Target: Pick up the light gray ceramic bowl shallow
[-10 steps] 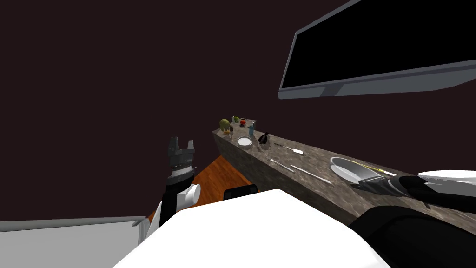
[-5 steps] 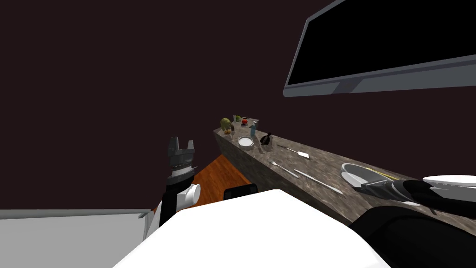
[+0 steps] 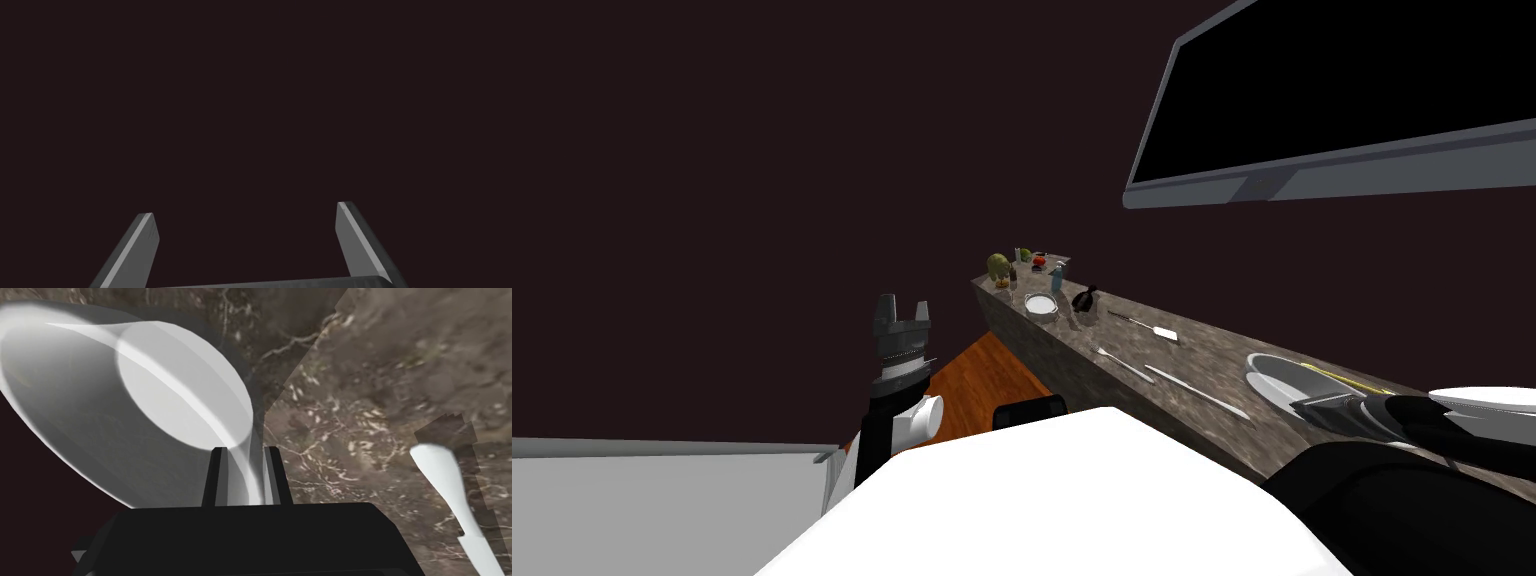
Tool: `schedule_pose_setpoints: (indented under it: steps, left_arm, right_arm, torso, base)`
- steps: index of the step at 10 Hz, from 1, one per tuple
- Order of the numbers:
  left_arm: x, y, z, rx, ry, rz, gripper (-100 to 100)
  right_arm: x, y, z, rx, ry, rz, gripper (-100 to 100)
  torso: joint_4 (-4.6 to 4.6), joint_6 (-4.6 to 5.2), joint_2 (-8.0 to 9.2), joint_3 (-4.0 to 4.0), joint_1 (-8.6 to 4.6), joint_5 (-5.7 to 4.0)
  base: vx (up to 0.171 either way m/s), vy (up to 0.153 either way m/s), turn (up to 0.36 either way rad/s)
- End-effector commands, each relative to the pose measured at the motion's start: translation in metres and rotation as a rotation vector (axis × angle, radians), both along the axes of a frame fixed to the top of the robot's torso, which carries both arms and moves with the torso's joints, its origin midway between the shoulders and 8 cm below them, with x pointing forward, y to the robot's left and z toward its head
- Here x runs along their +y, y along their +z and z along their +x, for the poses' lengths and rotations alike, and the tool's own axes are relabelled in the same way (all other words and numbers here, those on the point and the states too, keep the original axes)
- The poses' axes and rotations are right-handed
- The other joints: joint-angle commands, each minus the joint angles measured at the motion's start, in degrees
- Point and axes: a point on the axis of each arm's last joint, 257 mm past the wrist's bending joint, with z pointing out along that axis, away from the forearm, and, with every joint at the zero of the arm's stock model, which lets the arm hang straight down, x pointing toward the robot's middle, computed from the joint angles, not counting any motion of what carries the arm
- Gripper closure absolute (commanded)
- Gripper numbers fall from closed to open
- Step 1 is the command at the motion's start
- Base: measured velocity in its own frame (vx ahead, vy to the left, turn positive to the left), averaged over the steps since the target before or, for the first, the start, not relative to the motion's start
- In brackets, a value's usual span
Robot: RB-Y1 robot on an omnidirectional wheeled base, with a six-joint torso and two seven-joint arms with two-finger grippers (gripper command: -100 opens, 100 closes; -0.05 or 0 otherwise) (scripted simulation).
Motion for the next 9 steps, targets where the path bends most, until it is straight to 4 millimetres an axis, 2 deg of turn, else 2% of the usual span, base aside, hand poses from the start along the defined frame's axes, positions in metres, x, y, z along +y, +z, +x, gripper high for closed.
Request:
schedule_pose_setpoints:
  steps: [1,3,4,5,7,8,9]
  left_arm:
    - [0.000,0.000,0.000,0.000,0.000,0.000,0]
    - [0.000,0.000,0.000,0.000,0.000,0.000,0]
    - [0.000,0.000,0.000,0.000,0.000,0.000,0]
    - [0.000,0.000,0.000,0.000,0.000,0.000,0]
    - [0.000,0.000,0.000,0.000,0.000,0.000,0]
    - [0.000,0.000,0.000,0.000,0.000,0.000,0]
    - [0.000,0.000,0.000,0.000,0.000,0.000,0]
  right_arm:
    - [0.000,0.000,0.000,0.000,0.000,0.000,100]
    - [0.001,-0.001,0.000,0.002,0.003,0.002,100]
    - [0.001,-0.001,-0.001,0.003,0.003,0.002,0]
    - [0.002,0.008,0.011,-0.002,0.008,0.009,100]
    - [0.002,0.015,0.018,-0.002,0.016,0.008,100]
    - [0.000,0.012,0.014,-0.001,0.014,0.007,100]
    - [0.000,0.012,0.015,-0.001,0.015,0.008,0]
  torso:
    - [0.00,0.00,0.00,0.00,0.00,0.00]
    - [0.02,0.05,-0.02,0.00,-0.02,0.03]
    - [0.03,0.05,-0.01,0.01,-0.02,0.04]
    - [0.03,0.05,-0.01,0.01,-0.01,0.05]
    - [0.03,0.06,-0.08,-0.02,0.14,0.12]
    - [0.05,0.05,-0.05,0.00,0.13,0.13]
    - [0.06,0.06,-0.01,0.03,0.09,0.12]
  base:
    - [0.000,0.000,0.000]
    - [0.000,0.000,0.000]
    - [0.000,0.000,0.000]
    - [0.027,0.020,-0.081]
    - [0.018,0.021,-0.062]
    - [0.000,0.000,0.000]
    - [0.000,0.000,0.000]
